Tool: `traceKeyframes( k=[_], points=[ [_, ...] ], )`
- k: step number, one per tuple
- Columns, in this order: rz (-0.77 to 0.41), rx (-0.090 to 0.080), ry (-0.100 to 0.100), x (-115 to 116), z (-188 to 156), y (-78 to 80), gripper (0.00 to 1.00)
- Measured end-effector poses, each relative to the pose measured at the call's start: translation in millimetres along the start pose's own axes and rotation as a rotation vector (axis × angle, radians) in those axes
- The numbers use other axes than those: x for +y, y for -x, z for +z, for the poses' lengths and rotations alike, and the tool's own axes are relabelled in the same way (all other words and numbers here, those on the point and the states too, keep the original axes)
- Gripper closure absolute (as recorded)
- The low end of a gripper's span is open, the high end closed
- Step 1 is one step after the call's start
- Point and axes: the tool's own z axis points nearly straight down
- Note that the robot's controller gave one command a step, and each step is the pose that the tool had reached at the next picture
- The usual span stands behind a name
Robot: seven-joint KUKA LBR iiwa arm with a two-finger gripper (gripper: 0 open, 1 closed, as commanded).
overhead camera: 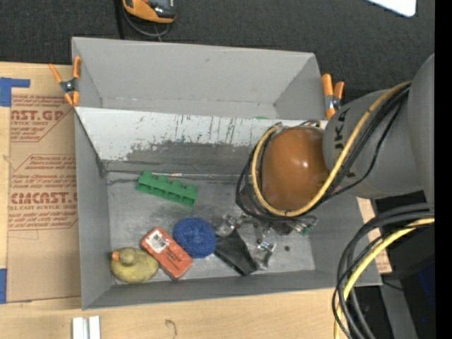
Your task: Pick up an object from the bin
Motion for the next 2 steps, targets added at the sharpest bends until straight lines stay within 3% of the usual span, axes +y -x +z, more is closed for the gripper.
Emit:
traceKeyframes(
  k=[1,2],
  points=[
    [-0.001,-0.003,-0.001,0.2,-1.6,2.0,1.00],
    [-0.001,-0.003,-0.001,0.2,-1.6,2.0,1.00]
  ],
)
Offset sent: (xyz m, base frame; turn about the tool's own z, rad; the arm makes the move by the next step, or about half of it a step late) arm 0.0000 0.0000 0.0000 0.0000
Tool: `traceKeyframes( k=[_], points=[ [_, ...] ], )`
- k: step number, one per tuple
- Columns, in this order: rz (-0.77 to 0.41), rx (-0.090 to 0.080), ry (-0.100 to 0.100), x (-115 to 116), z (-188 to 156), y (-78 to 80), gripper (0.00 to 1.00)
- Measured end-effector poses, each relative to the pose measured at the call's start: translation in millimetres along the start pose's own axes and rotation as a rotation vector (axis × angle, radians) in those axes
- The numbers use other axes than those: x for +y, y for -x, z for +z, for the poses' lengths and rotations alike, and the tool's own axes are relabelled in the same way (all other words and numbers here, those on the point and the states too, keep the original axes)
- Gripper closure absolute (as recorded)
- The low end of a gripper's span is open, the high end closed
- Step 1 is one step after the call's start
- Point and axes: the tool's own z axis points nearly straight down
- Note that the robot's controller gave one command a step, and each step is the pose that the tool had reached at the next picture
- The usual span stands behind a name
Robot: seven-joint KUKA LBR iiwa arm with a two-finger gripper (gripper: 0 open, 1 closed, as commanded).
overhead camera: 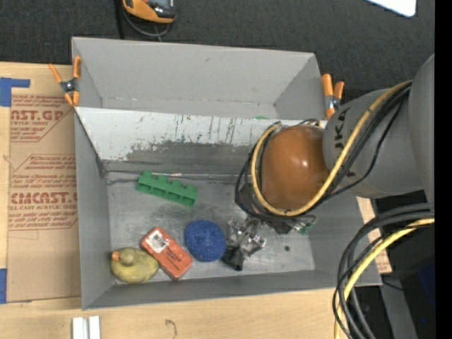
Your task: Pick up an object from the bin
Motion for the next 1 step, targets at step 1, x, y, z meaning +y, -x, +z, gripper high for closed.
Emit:
traceKeyframes(
  k=[1],
  points=[
    [0.058,-0.003,-0.001,3.7,-154.4,-14.5,1.00]
  ],
)
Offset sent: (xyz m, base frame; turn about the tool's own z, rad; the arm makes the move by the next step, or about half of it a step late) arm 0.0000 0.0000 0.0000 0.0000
